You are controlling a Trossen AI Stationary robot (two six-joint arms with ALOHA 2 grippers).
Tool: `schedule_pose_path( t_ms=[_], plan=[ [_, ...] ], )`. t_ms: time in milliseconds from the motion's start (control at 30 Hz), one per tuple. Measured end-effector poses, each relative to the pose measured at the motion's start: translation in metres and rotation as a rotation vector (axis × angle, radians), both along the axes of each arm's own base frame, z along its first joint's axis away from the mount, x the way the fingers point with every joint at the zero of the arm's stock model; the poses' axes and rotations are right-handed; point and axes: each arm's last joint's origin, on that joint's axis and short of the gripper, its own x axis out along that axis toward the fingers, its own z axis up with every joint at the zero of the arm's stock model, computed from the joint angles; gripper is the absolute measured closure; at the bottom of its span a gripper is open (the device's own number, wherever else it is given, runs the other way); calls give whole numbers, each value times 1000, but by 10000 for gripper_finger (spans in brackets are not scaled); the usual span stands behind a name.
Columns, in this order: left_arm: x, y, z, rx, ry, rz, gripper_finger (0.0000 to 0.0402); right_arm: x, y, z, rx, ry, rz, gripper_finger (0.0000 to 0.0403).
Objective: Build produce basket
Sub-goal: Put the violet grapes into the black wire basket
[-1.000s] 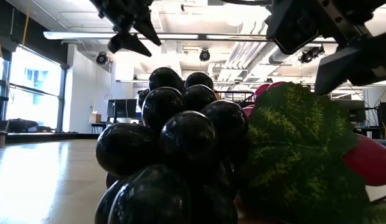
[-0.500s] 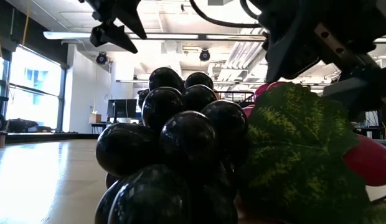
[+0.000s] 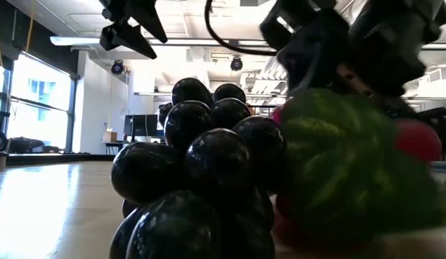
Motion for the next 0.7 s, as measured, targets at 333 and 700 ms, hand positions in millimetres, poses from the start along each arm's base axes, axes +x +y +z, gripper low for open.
schedule_pose_path(
  t_ms=[333, 700],
  plan=[
    [-1, 0, -1, -1, 11, -1, 179, 6, -2, -10, 19, 10, -53, 150],
    [-2, 0, -2, 7, 38, -11, 179, 5, -3, -11, -5, 6, -44, 327]
  ],
)
